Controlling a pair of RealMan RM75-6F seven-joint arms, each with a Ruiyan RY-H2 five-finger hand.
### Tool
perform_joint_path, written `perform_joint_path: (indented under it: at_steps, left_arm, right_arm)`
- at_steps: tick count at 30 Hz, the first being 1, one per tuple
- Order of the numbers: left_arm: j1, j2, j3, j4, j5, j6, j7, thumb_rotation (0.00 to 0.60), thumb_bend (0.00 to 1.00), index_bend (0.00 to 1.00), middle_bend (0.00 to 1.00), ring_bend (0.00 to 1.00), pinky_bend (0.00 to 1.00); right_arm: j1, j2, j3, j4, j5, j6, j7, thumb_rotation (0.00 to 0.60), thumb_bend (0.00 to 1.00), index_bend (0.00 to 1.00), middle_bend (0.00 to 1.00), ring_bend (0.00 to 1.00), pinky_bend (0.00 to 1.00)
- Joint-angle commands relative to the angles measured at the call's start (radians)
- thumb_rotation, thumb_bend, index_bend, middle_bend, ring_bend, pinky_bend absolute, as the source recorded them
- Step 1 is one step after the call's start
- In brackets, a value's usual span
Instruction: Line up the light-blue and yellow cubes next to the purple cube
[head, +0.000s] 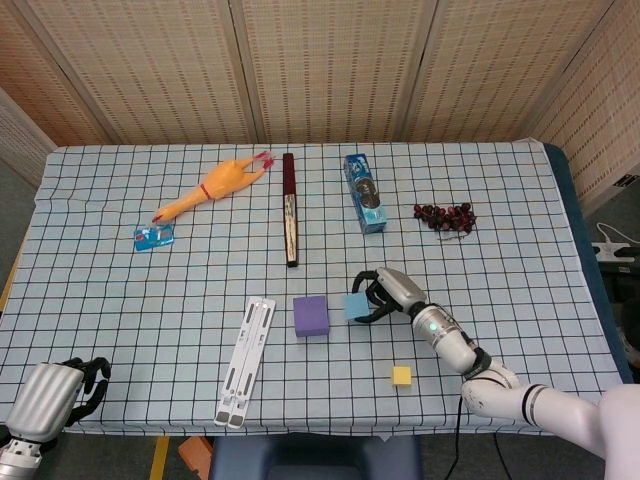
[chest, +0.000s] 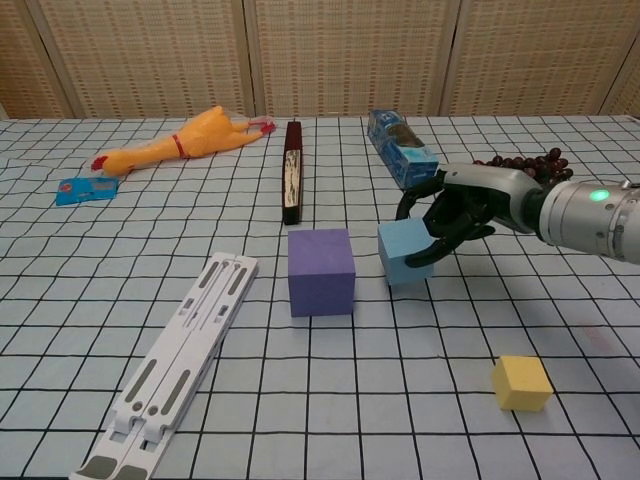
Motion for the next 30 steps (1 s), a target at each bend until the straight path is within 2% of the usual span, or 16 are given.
perform_joint_path:
  at_steps: [1, 18, 30]
  left_arm:
    - [0.001, 0.000, 0.000, 0.001, 0.001, 0.002, -0.002, 0.600, 0.47, 0.52, 0.68, 0.63, 0.83]
    - [0.004, 0.001, 0.000, 0.004, 0.008, 0.013, -0.012, 0.600, 0.47, 0.52, 0.68, 0.63, 0.83]
    - [0.005, 0.002, -0.001, 0.009, 0.013, 0.019, -0.018, 0.600, 0.47, 0.52, 0.68, 0.63, 0.83]
  right_arm:
    - [0.006, -0.009, 0.001, 0.003, 0.003, -0.006, 0.011, 0.600, 0.00, 0.57, 0.89, 0.96, 1.00]
    - [0.037, -0.082, -0.008, 0.078, -0.008, -0.026, 0.076, 0.600, 0.00, 0.57, 0.89, 0.96, 1.00]
    - [0.061, -0.139, -0.012, 0.156, -0.042, -0.046, 0.185, 0.600, 0.00, 0.57, 0.89, 0.96, 1.00]
